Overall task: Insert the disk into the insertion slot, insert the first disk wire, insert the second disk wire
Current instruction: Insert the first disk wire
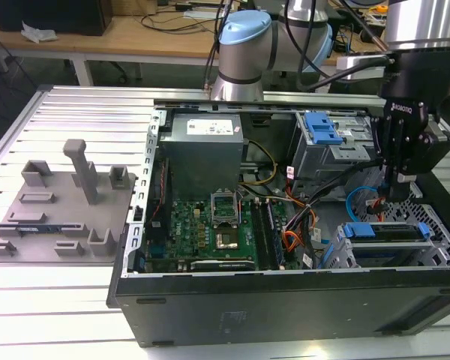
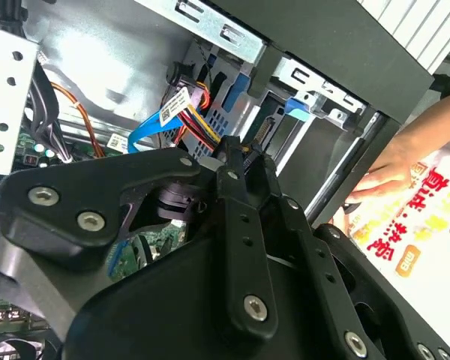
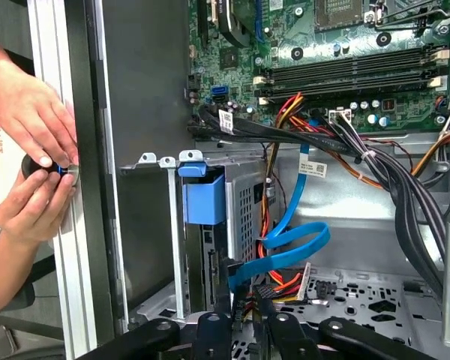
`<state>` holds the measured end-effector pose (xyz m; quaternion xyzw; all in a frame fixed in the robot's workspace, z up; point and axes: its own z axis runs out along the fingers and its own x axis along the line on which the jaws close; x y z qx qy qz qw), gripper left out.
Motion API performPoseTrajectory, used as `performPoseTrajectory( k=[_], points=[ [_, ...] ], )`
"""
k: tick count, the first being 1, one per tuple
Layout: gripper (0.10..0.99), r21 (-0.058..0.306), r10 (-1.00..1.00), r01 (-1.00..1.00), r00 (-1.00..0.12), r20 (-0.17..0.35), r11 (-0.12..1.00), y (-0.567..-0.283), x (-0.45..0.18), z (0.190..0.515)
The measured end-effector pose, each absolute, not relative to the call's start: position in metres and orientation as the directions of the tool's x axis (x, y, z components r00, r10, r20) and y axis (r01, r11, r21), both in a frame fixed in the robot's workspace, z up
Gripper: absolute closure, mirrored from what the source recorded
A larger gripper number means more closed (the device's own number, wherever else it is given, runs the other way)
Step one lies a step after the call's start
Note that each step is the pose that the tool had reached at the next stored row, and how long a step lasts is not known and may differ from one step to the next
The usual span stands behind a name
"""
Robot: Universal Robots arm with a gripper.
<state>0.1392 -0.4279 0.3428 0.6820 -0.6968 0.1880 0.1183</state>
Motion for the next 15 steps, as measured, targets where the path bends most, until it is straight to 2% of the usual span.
performPoseTrajectory(
  k=[1,2,8,11,13,15],
  points=[
    [0.847,-0.101,-0.906,-0.995,-0.041,0.421,-0.001,-0.428,0.139,0.343],
    [0.922,-0.101,-0.906,-0.995,-0.041,0.421,-0.001,-0.428,0.139,0.342],
    [0.922,-0.100,-0.906,-0.995,-0.041,0.422,-0.001,-0.428,0.140,0.342],
    [0.922,-0.063,-0.906,-0.998,-0.025,0.423,-0.001,-0.428,0.148,0.342],
    [0.922,-0.024,-0.906,-1.000,-0.009,0.424,-0.001,-0.428,0.152,0.342],
    [0.922,-0.008,-0.906,-1.000,-0.005,0.424,0.002,-0.428,0.154,0.342]
  ],
)
